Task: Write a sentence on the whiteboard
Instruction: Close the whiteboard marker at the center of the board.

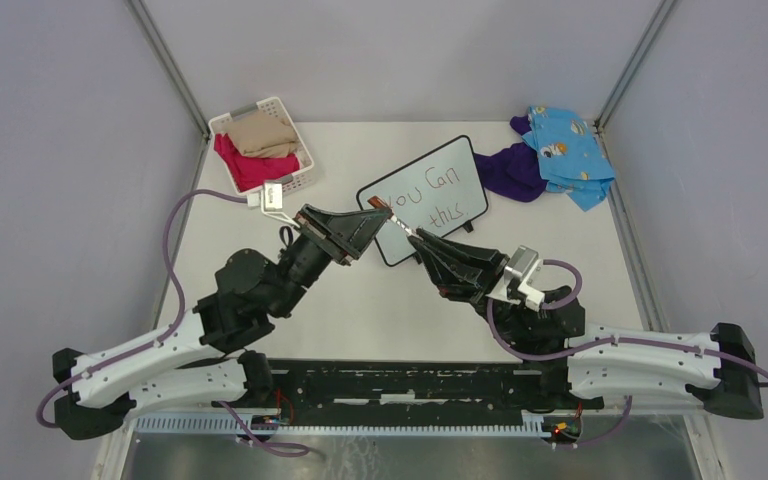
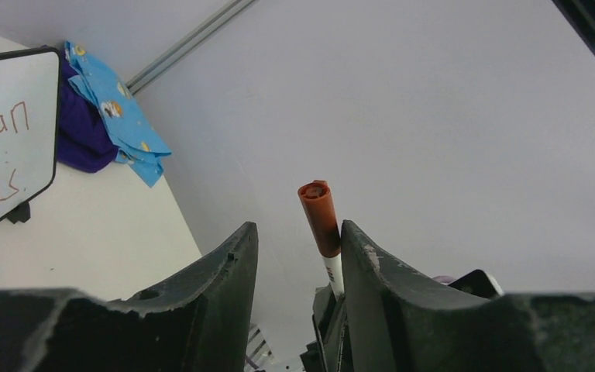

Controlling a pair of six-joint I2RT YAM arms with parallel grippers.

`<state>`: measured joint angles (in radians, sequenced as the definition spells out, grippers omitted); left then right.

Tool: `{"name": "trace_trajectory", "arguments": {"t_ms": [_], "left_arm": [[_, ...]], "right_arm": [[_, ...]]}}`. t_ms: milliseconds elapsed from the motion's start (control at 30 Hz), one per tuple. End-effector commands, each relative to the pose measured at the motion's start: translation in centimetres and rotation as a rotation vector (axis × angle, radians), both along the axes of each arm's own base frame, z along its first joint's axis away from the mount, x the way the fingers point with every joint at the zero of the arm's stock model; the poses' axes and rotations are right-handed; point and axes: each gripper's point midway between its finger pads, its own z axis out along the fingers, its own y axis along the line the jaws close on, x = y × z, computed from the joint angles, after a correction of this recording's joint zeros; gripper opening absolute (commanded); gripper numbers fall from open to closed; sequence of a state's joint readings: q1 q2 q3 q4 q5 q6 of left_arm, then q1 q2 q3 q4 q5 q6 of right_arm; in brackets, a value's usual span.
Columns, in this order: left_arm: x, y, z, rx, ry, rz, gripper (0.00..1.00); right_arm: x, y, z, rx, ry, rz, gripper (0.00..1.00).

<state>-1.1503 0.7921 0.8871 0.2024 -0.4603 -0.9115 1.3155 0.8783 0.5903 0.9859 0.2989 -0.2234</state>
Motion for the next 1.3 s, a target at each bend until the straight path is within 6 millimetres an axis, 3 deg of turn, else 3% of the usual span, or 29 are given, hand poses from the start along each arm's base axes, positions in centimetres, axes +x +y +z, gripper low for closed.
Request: {"name": "trace_trajectory", "arguments": {"t_ms": [0, 167, 333, 700, 833, 967, 1267], "left_arm": [[-0.3, 0.4, 0.6, 0.033, -0.042, 0.0, 0.54], [-1.0, -0.7, 1.3, 0.017, -0.076, -0.055, 0.62], [-1.6, -1.6, 2.0, 0.012, -0.108, -0.103, 0.63], [-0.6, 1.2, 2.7, -0.047, -0.077, 0.002, 0.62], [-0.5, 1.3, 3.2, -0.055, -0.081, 0.001, 0.54], [-0.6, 0.7, 3.5, -0.055, -0.088, -0.025, 0.4], [-0.7, -0.9, 2.6, -0.057, -0.081, -0.075, 0.17]], "right_arm": [[-0.4, -0.8, 1.2, 0.05, -0.01, 0.017, 0.0], [-0.6, -0.6, 1.5, 0.06, -0.007, 0.035, 0.0], [-0.7, -0.6, 1.6, 0.071, -0.006, 0.042, 0.0], [-0.9, -0.7, 1.6, 0.08, -0.007, 0.055, 0.0], [-1.0, -0.7, 1.6, 0.081, -0.007, 0.06, 0.0], [-1.0, -0.7, 1.6, 0.082, -0.006, 0.062, 0.0], [-1.0, -0.7, 1.5, 0.08, -0.004, 0.061, 0.0]]}}
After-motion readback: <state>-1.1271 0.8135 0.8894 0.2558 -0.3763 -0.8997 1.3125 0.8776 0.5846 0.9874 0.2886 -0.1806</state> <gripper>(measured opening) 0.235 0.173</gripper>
